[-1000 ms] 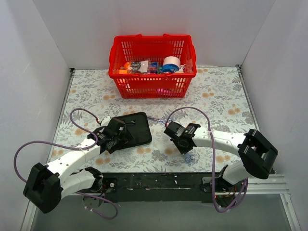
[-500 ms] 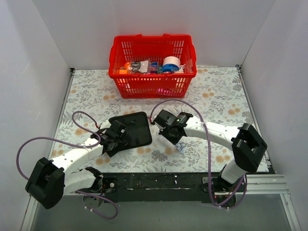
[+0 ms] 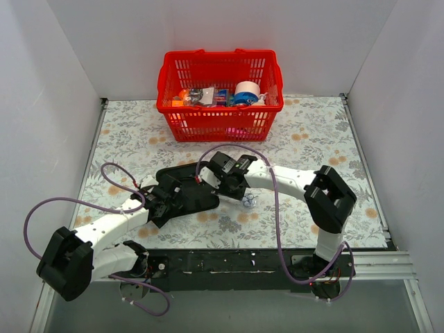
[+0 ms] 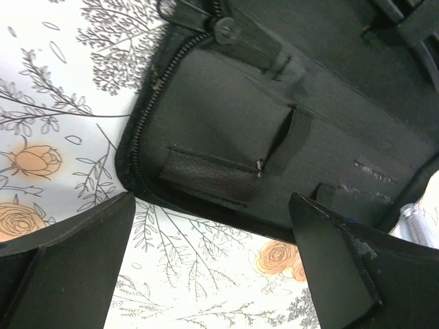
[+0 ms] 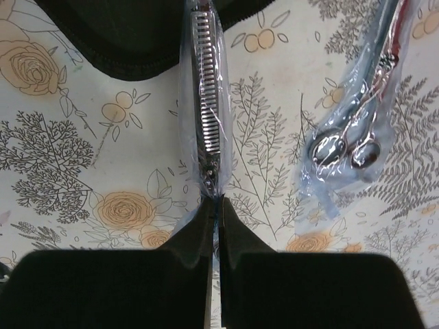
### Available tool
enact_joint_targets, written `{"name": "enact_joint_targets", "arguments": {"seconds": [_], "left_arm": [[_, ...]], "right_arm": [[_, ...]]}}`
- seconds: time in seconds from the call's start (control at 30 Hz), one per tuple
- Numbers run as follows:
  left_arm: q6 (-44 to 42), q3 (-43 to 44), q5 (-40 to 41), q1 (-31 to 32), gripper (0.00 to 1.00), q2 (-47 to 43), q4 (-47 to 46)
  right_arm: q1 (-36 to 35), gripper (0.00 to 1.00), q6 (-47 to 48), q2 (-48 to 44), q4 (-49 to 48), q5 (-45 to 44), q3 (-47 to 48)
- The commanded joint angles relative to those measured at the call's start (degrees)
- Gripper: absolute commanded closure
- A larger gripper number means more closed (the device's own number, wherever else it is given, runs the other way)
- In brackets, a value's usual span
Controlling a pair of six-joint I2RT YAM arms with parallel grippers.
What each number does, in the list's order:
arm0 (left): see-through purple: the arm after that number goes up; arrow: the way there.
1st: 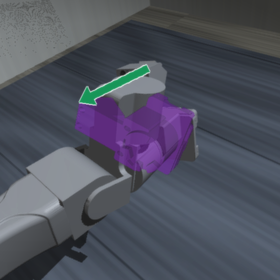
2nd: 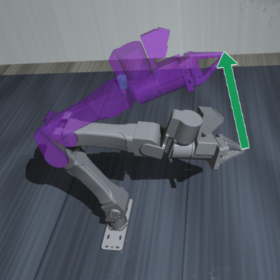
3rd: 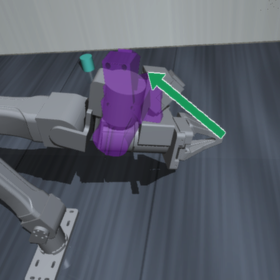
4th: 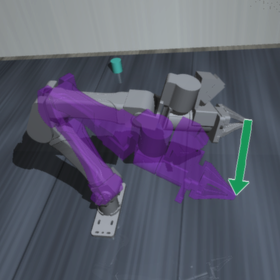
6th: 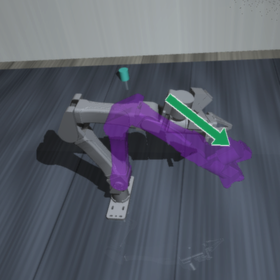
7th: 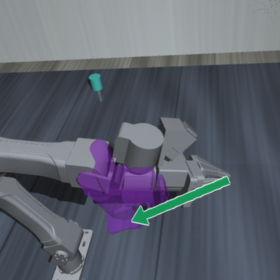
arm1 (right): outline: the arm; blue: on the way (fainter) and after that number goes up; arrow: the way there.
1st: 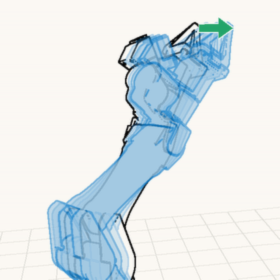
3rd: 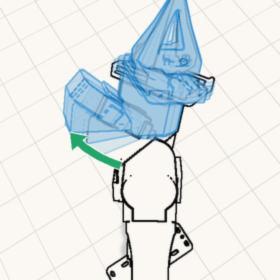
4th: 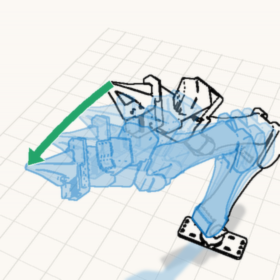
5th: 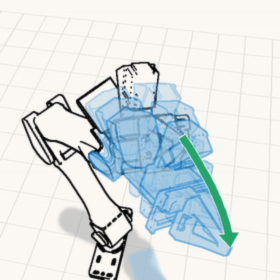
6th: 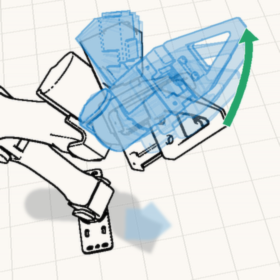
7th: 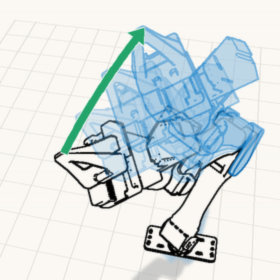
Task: Sort the hair-cutting tools
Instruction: Move the hairdressing tool bag to the center of the board.
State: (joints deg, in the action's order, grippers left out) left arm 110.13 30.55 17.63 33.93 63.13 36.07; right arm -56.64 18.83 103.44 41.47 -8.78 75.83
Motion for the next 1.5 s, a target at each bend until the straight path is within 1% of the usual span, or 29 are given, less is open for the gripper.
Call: {"name": "enact_joint_targets", "arguments": {"seconds": [0.0,0.2,0.43,0.57,0.67,0.77,0.8,0.83,0.9,0.93,1.0,1.03,1.07,1.1,1.13,1.17,1.23,1.27,1.47], "left_arm": [[4.03,-1.54,5.57,-0.18,0.02,0.94,6.28],[6.15,-3.12,4.61,-0.18,0.03,0.15,5.68],[6.86,-6.37,1.19,-0.18,0.04,0.15,2.51],[6.95,-5.94,0.65,-0.18,0.05,-1.42,3.47],[4.67,-4.1,0.92,-0.18,0.08,-3.27,5.05],[2.38,1.08,2.14,-0.18,0.09,-3.11,9.44],[1.07,2.49,3.37,-0.18,0.09,-1.89,12.67],[0.88,5.11,3.29,-0.18,0.09,-1.35,14.27],[-1.57,7.24,1.28,-0.18,0.1,-0.04,16.47],[-1.58,9.16,1.36,-0.18,0.11,2.15,18.48],[-1.84,15.22,2.41,-0.18,0.1,4.09,24.53],[-2.11,17.42,5.02,-0.18,0.1,6.28,26.66],[-2.37,21.97,6.53,-0.27,0.1,7.0,28.59],[-2.63,23.67,8.54,-0.18,0.09,7.7,31.74],[-3.16,25.08,10.3,-0.18,0.09,8.05,32.82],[-5.43,26.48,13.37,-0.18,0.08,8.49,33.44],[-7.9,28.95,14.97,-0.36,0.07,8.58,34.15],[-11.13,29.22,15.33,-0.71,0.07,8.41,33.8],[-19.85,28.69,16.04,-2.73,0.07,10.69,30.55]], "right_arm": [[0.04,0.99,9.9,1.59,-1.13,6.64,4.23],[-0.13,0.99,17.9,0.71,-2.54,10.7,4.32],[-0.13,0.99,19.93,4.58,0.71,10.27,8.8],[-0.22,0.99,20.11,5.28,0.63,10.18,8.63],[-0.22,0.99,19.76,5.37,0.54,9.22,8.02],[-0.31,0.99,19.32,4.67,0.01,9.3,6.79],[-0.31,0.99,19.14,4.23,-0.34,9.04,6.35],[-0.4,0.99,18.96,4.05,-0.95,9.04,5.39],[-0.4,0.99,18.09,3.27,-1.66,6.94,4.33],[-0.49,0.99,17.91,3.0,-2.62,6.76,3.63],[-0.49,0.99,17.21,1.6,-3.94,6.32,1.26],[-0.49,0.99,16.94,1.16,-4.64,6.31,0.46],[-0.49,0.99,16.68,0.63,-6.04,6.4,-1.02],[-0.57,0.99,16.42,-0.16,-6.66,6.58,-1.73],[-0.57,0.99,16.24,-0.51,-7.36,6.84,-2.26],[-0.66,0.99,16.06,-0.78,-8.16,7.1,-2.79],[-0.84,0.99,15.8,-1.4,-8.95,7.37,-4.02],[-0.84,0.99,15.8,-1.66,-9.22,7.54,-4.46],[-0.93,0.99,16.5,-3.5,-10.01,7.9,-5.61]]}}
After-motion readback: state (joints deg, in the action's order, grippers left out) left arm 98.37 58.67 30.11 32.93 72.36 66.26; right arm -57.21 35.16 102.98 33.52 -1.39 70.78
